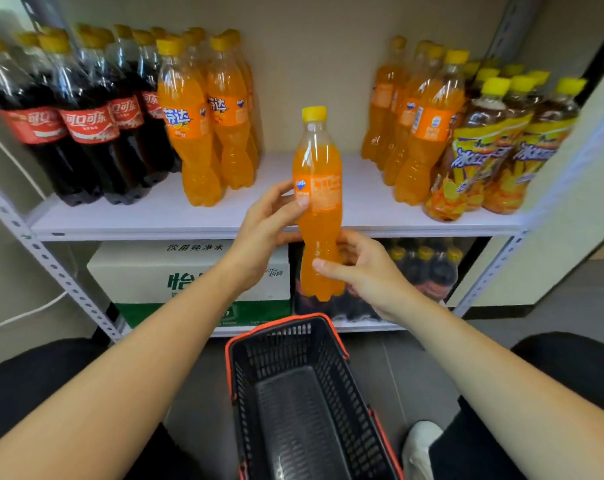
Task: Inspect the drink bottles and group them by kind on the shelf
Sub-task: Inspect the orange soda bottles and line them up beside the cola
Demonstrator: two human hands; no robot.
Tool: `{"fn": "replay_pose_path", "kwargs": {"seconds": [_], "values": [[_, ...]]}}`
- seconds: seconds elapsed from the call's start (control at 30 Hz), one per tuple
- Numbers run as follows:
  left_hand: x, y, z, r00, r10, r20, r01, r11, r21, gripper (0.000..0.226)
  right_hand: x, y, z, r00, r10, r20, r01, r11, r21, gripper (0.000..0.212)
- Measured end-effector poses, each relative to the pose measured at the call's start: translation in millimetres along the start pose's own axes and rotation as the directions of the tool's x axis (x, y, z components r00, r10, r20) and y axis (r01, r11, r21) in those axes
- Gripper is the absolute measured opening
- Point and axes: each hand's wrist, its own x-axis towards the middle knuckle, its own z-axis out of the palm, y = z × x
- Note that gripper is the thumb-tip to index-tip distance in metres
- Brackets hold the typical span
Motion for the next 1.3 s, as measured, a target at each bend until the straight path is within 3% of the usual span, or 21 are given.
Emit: {"fn": "replay_pose_path", "kwargs": {"seconds": [0.2, 0.4, 0.57, 0.73, 0.83, 0.9, 1.0, 1.07, 1.17, 1.3], "values": [[-12, -3, -9, 1.000, 0.025, 0.005, -0.025, 0.999, 0.027, 0.034, -11, 11, 5, 0.995, 0.039, 0.092, -0.032, 0.997, -0.074, 0.043], [-18, -13, -2, 0.997, -0.045, -0.059, 0.049, 0.997, 0.067, 0.048, -11, 7, 9, 0.999, 0.032, -0.022, -0.029, 0.991, 0.127, 0.069], [-15, -12, -4, 0.992, -0.125, -0.007, 0.125, 0.990, 0.071, 0.040, -12, 10, 10, 0.996, 0.079, 0.029, -0.084, 0.954, 0.288, 0.064], [-11, -10, -14, 0.997, -0.070, 0.044, 0.071, 0.997, -0.032, 0.036, -13, 7, 7, 0.981, 0.112, 0.160, -0.166, 0.910, 0.379, 0.053], [-11, -12, -15, 0.998, -0.067, -0.006, 0.067, 0.996, -0.055, 0.041, -12, 2, 4, 0.968, 0.130, 0.214, -0.205, 0.903, 0.378, 0.048], [-11, -13, -13, 0.996, -0.070, -0.061, 0.067, 0.996, -0.056, 0.042, -12, 1, 6, 0.973, 0.141, 0.184, -0.199, 0.915, 0.352, 0.050], [-12, -15, -7, 0.987, -0.069, -0.144, 0.062, 0.997, -0.052, 0.051, -11, 1, 10, 0.988, 0.154, 0.025, -0.155, 0.950, 0.272, 0.064], [-12, -16, -6, 0.988, -0.079, -0.133, 0.078, 0.997, -0.018, 0.052, -11, 1, 10, 0.987, 0.159, -0.007, -0.152, 0.955, 0.256, 0.067], [-9, -14, -8, 0.996, -0.086, -0.024, 0.085, 0.996, -0.033, 0.032, -13, 1, 8, 0.986, 0.160, 0.056, -0.170, 0.937, 0.305, 0.058], [-8, -7, -15, 0.997, -0.081, 0.007, 0.082, 0.989, -0.126, 0.034, -13, 1, 6, 0.968, 0.192, 0.163, -0.239, 0.903, 0.356, 0.052]]}}
